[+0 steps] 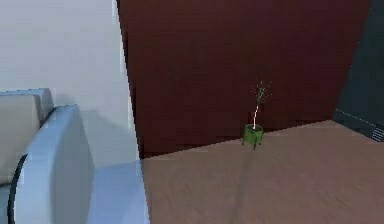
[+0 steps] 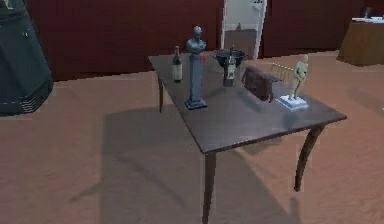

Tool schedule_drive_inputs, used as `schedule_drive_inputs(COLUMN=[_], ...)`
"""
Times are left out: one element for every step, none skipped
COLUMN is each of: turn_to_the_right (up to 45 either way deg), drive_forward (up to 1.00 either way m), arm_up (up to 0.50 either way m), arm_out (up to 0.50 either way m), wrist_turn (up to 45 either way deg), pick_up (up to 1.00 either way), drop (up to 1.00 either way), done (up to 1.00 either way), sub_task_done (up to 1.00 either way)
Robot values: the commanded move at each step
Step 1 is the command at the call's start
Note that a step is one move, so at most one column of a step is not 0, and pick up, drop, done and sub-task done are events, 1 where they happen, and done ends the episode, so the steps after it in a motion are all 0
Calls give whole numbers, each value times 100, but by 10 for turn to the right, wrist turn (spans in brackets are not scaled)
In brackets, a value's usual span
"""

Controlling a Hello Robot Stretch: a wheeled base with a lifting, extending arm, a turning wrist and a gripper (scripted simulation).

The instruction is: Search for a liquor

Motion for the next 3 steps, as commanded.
schedule_drive_inputs(turn_to_the_right=[240, 0, 450], drive_forward=[0, 45, 0], arm_up=[0, 0, 0], arm_out=[0, 0, 0], wrist_turn=[0, 0, 0], pick_up=[0, 0, 0], drop=[0, 0, 0], done=[0, 0, 0], sub_task_done=[0, 0, 0])
